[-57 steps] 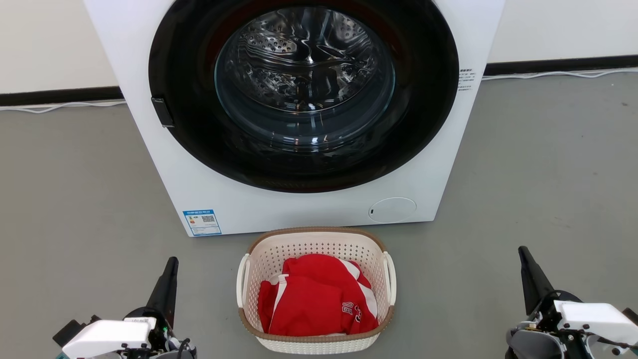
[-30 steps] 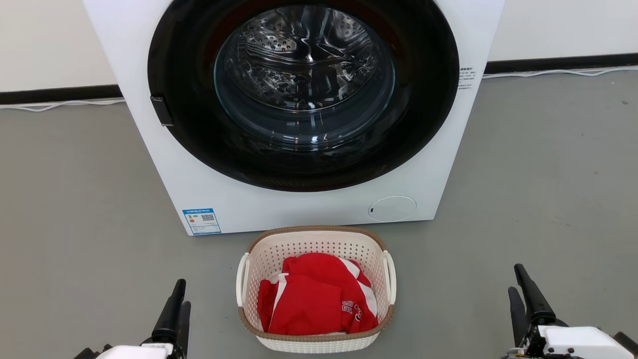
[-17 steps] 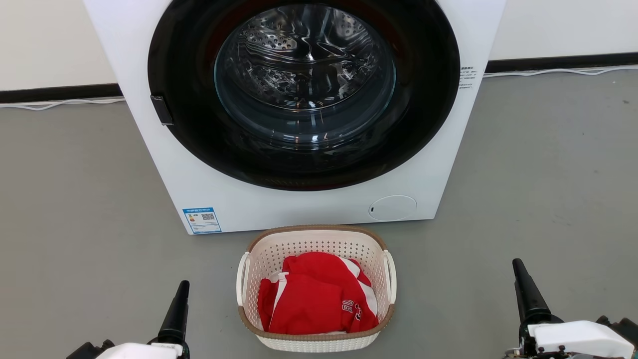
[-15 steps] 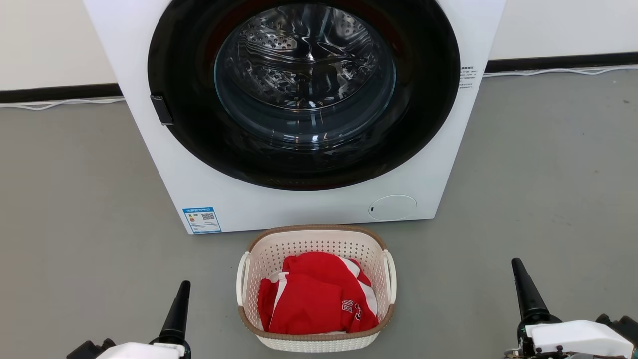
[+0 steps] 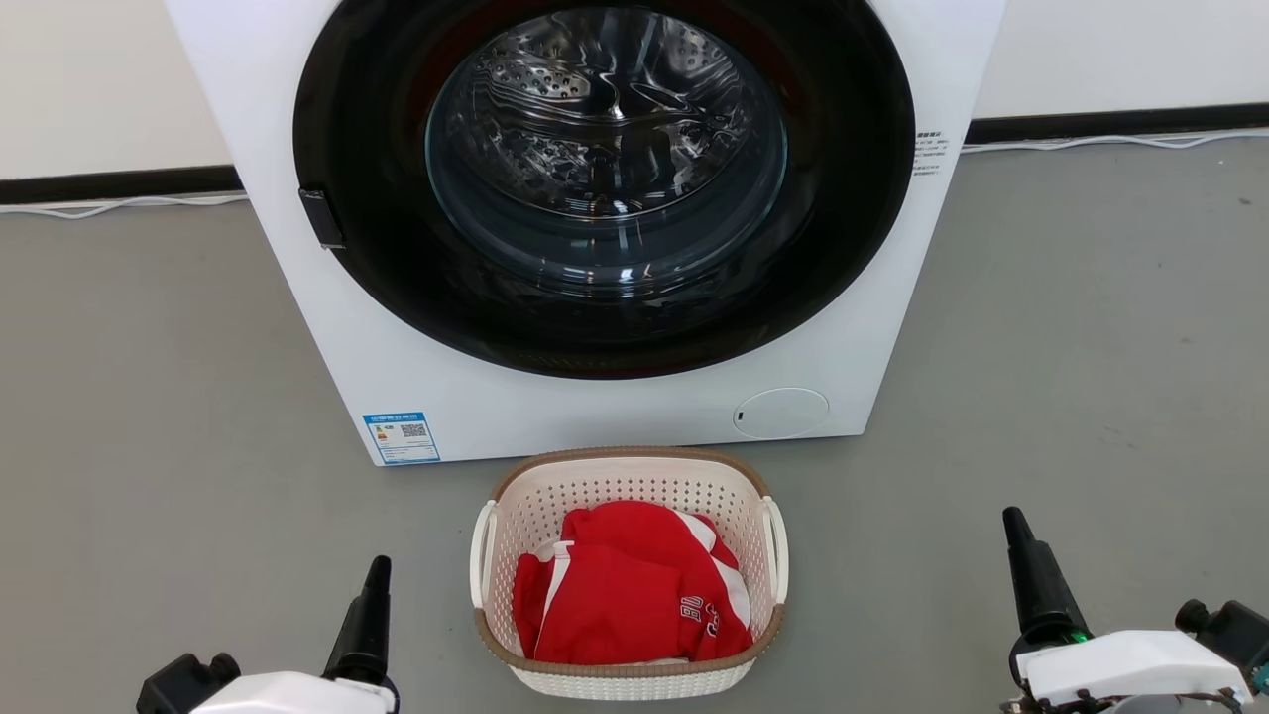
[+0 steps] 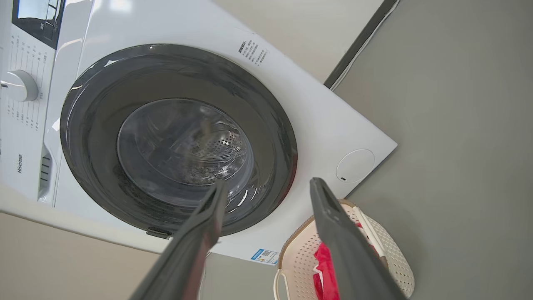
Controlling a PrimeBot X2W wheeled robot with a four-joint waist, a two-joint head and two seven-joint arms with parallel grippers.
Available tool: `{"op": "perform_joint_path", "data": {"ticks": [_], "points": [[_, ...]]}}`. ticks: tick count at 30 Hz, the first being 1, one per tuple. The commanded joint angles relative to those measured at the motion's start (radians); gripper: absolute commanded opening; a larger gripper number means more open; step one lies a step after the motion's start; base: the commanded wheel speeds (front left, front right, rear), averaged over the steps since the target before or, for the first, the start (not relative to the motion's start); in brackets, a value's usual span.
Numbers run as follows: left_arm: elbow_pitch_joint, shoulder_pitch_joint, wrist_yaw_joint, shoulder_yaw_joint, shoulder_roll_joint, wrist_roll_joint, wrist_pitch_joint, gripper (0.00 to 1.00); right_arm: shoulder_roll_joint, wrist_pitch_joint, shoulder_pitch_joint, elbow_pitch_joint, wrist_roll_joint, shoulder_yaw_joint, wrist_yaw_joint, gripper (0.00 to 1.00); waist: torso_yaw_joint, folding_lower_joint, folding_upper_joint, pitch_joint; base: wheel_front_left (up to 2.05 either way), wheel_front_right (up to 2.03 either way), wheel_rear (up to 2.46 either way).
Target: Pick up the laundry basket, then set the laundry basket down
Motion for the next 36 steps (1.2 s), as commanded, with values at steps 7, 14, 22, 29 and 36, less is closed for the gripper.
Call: {"op": "perform_joint_path", "data": {"ticks": [7,14,22,29,36], "points": [[-0.032,-0.040,0.016,-0.004,0.009,0.124,-0.027,1.00,-0.016,-0.030,-0.024,-0.022,-0.138,0.008,0.004,1.00,0.001,-0.0001,-0.0001,-0.001,0.00,0.00,0.00],[-0.040,-0.038,0.029,-0.011,0.010,0.255,-0.048,1.00,-0.014,-0.051,-0.026,-0.013,-0.255,0.006,0.005,1.00,0.003,-0.0001,-0.0001,-0.002,0.00,0.00,0.00],[-0.062,-0.036,0.046,-0.020,0.011,0.405,-0.072,1.00,-0.019,-0.074,-0.028,0.004,-0.379,0.016,0.005,1.00,0.008,-0.0001,-0.0001,-0.005,0.00,0.00,0.00],[-0.078,-0.033,0.050,-0.024,0.012,0.513,-0.093,1.00,-0.025,-0.095,-0.035,0.025,-0.480,0.024,0.006,1.00,0.011,-0.0001,-0.0001,-0.004,0.00,0.00,0.00],[-0.088,-0.029,0.056,-0.031,0.013,0.616,-0.114,1.00,-0.032,-0.115,-0.040,0.044,-0.575,0.026,0.006,1.00,0.012,-0.0001,-0.0001,-0.004,0.00,0.00,0.00]]}}
